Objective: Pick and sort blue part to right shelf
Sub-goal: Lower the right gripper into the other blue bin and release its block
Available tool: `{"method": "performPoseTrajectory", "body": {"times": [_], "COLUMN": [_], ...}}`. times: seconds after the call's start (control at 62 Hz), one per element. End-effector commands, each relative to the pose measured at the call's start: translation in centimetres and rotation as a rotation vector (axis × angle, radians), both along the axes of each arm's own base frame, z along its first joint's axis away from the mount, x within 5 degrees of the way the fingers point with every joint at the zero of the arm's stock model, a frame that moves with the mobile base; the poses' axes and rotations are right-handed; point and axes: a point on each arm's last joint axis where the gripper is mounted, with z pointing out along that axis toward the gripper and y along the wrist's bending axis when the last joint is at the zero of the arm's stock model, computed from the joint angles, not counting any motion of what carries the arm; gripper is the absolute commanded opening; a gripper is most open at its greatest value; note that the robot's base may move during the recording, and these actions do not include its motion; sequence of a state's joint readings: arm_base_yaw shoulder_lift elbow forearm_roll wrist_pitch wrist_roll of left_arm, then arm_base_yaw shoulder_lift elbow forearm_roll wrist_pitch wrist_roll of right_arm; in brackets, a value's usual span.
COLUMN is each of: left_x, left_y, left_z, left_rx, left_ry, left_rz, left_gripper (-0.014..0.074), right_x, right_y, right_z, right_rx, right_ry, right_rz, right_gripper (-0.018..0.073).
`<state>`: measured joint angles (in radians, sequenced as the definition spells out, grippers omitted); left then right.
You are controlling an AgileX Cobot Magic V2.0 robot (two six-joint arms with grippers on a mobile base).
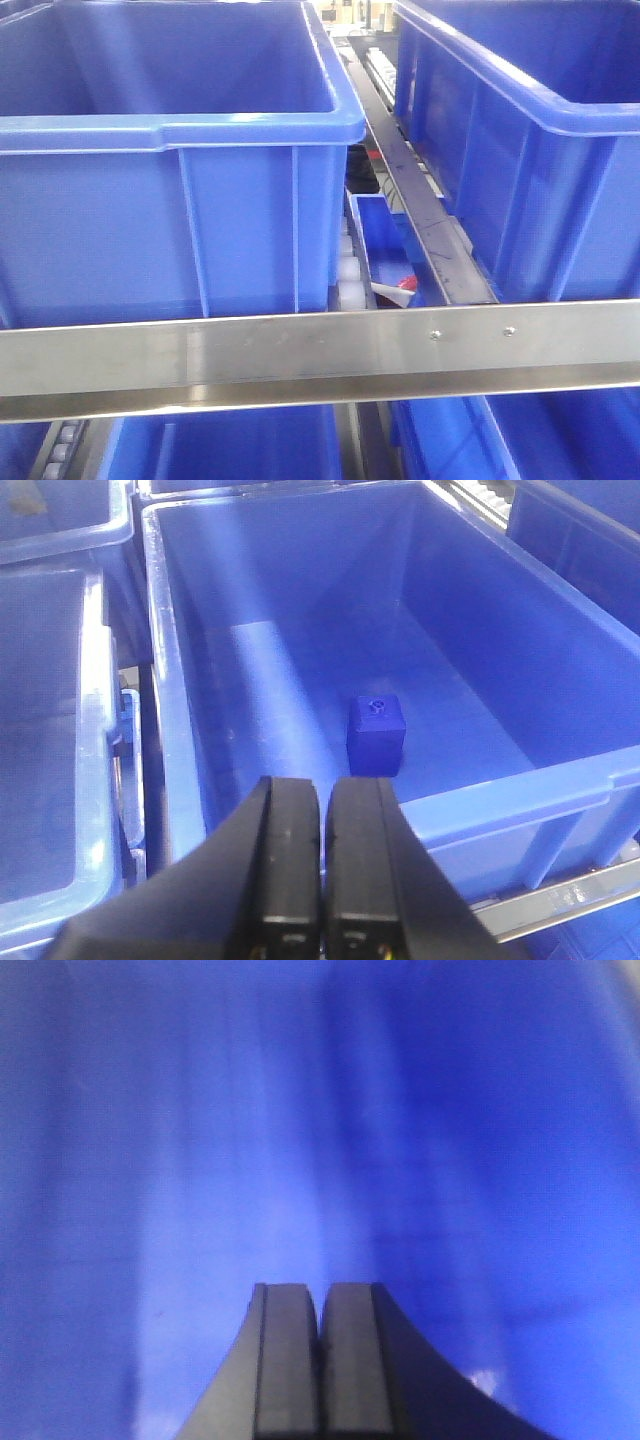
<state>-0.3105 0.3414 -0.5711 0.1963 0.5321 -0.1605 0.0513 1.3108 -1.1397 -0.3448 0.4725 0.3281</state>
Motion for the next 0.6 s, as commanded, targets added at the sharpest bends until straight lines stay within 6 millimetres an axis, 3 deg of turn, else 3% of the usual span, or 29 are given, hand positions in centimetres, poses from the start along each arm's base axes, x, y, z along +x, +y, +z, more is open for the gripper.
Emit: {"method": "performPoseTrajectory", "body": {"times": [0.0, 0.419, 0.58], "left_x": [0.0, 0.0, 0.0], "left_y": [-0.2, -0.2, -0.2], "left_z": [1.5, 1.9, 1.9], "left_rx": [-0.026, -0.033, -0.033], "left_ry": [-0.095, -0.135, -0.135], "left_rz": [-0.021, -0.028, -0.028], "left_gripper": [0.0125, 0.0125, 0.0125], "right_x": [-2.9, -15.0, -19.2], "right_y": [0.0, -0.2, -0.4], "right_z": [2.3, -2.5, -3.3], "right_rx": [0.006, 0.016, 0.018], "right_ry": [-0.141, -0.311, -0.422], "right_rz": [0.022, 0.074, 0.074], "right_gripper": [0.0034, 0.0034, 0.0034]}}
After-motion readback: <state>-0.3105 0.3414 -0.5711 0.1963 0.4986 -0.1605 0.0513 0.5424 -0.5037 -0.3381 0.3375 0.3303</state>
